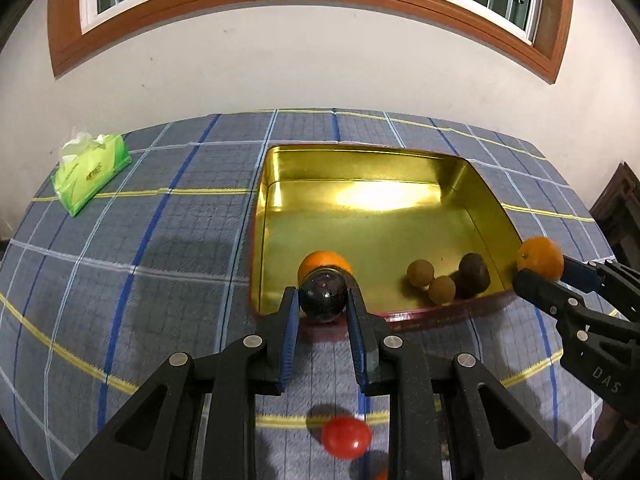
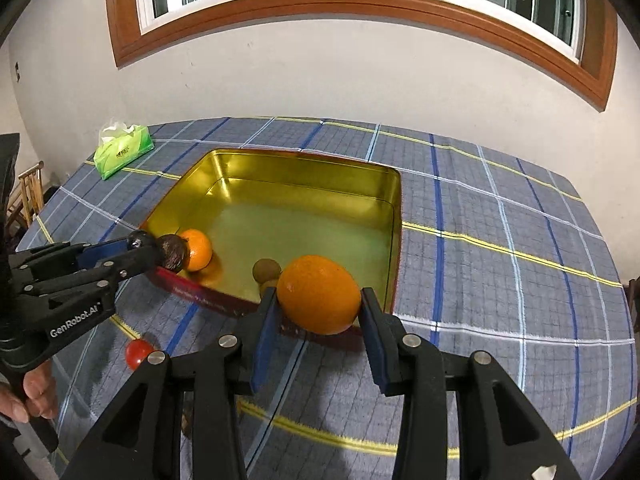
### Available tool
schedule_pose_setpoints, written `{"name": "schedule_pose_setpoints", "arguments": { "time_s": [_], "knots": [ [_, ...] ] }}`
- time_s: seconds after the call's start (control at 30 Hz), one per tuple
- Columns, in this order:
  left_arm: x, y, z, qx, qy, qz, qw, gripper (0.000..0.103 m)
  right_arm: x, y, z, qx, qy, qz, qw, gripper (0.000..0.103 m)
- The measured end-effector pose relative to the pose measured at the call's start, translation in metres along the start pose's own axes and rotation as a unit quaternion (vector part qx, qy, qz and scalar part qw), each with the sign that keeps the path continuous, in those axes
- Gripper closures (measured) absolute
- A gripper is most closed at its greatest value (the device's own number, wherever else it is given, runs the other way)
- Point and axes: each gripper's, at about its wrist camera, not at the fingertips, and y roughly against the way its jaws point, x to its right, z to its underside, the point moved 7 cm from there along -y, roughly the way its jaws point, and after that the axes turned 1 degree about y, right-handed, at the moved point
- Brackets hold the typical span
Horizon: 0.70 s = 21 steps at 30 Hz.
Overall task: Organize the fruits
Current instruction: 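Lower the plum into the tin and open the left gripper while the right gripper releases the orange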
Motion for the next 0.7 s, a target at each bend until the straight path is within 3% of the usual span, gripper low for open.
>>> {"name": "schedule_pose_setpoints", "arguments": {
  "time_s": [0.33,0.7],
  "knots": [
    [0.007,-0.015,-0.021,0.014,-0.016,-0.018,0.9996,0.078,0.003,-0.027,-0.005,-0.014,-0.001,0.0,1.0,0.066],
    [0.008,-0.042,-0.022,-0.01,-0.009,-0.017,0.9998,0.078,0.009,-0.054,-0.007,-0.032,-0.01,0.0,0.999,0.066]
  ]
}}
